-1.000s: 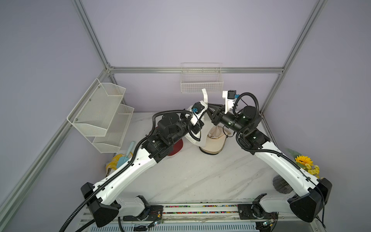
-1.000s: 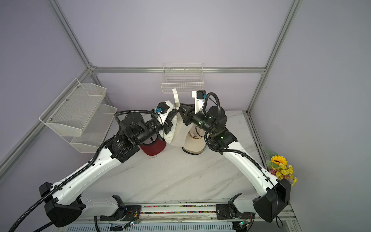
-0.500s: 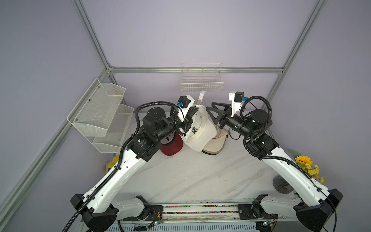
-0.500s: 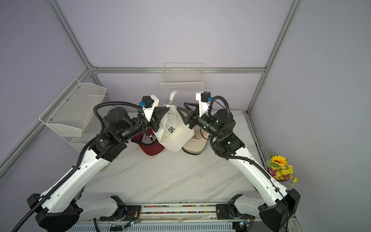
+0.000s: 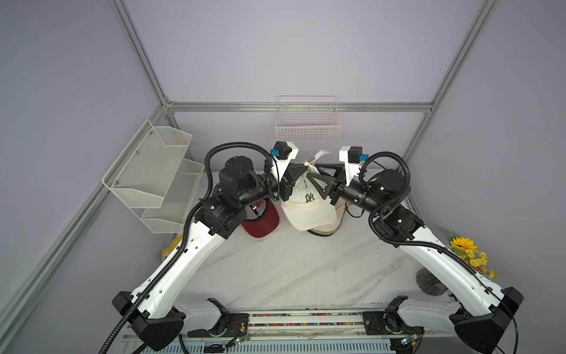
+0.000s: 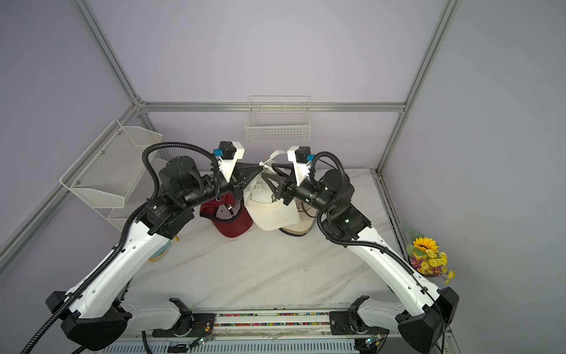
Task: Open the adjustable buckle of the baseball cap
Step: Pull the adjustable strap on the baseball cap.
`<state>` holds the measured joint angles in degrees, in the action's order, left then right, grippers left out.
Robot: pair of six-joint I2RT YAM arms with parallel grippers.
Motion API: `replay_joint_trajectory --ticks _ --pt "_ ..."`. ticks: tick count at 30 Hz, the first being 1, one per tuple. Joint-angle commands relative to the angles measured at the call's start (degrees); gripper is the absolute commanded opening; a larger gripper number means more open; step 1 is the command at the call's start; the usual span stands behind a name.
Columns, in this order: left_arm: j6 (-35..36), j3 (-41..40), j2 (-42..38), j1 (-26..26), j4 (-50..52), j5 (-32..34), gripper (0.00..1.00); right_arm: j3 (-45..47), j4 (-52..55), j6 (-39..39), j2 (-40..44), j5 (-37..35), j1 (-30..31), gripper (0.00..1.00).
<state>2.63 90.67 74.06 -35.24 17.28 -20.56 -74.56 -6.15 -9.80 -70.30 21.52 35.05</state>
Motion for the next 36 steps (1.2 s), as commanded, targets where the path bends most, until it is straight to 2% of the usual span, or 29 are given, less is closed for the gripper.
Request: replay_joint_trajectory --ticks 1,19,25,33,36 --pt "-1.1 3.7 0.0 0.4 0.0 -3.7 0.0 -1.5 -1.5 1.1 -1.1 -0.5 0.3 0.48" --pt "-1.7 4.4 -0.3 2.1 1.7 -7.9 0.0 -2.1 -1.2 3.4 -2.4 -2.9 0.4 0.35" --pt "-2.5 4.7 -0.4 2.4 1.7 -9.1 0.0 -1.8 -1.8 4.1 -2.9 -4.3 0.4 0.26" --pt "-2.7 4.5 -0.4 2.5 2.3 -12.7 0.0 -1.6 -3.8 3.5 -3.2 -6.6 0.4 0.06" --pt "-2.6 4.3 -0.4 2.5 2.9 -13.3 0.0 -1.9 -4.3 3.2 -3.2 -7.8 0.4 0.04"
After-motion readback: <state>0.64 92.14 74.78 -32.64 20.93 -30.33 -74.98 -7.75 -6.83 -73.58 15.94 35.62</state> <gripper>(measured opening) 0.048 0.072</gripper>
